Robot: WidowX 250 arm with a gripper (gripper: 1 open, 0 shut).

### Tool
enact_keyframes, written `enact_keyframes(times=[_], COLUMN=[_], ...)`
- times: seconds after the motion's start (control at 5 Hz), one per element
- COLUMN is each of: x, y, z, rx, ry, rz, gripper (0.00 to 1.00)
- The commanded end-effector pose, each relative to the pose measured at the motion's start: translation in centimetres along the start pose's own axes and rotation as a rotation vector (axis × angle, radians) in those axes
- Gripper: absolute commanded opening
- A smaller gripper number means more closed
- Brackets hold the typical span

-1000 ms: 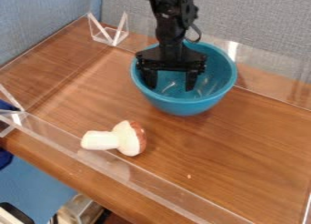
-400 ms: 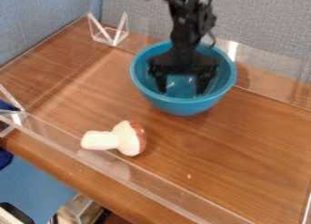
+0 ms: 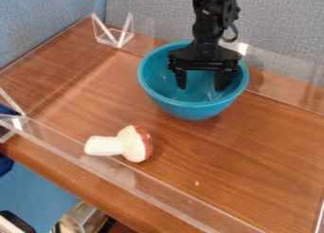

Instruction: Remove the mushroom from inside the blue bowl and put it on the table

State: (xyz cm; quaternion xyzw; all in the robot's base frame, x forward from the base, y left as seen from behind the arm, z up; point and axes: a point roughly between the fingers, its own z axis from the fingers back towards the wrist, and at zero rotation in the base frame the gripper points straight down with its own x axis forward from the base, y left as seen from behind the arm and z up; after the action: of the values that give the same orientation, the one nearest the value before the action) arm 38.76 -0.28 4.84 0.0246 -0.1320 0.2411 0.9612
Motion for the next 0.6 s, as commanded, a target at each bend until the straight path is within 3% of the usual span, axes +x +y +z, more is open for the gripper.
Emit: enact_keyframes(times=[0.0, 0.2, 0.4], x=[1.18, 1.06, 1.06], y=[-1.17, -1.56, -1.17], z=[1.94, 2.1, 1.21], rx=[-0.032, -0.031, -0.047], ry=[-0.059, -0.061, -0.062], rz=[-0.004, -0.004, -0.05], gripper=[1.0, 1.0, 1.0])
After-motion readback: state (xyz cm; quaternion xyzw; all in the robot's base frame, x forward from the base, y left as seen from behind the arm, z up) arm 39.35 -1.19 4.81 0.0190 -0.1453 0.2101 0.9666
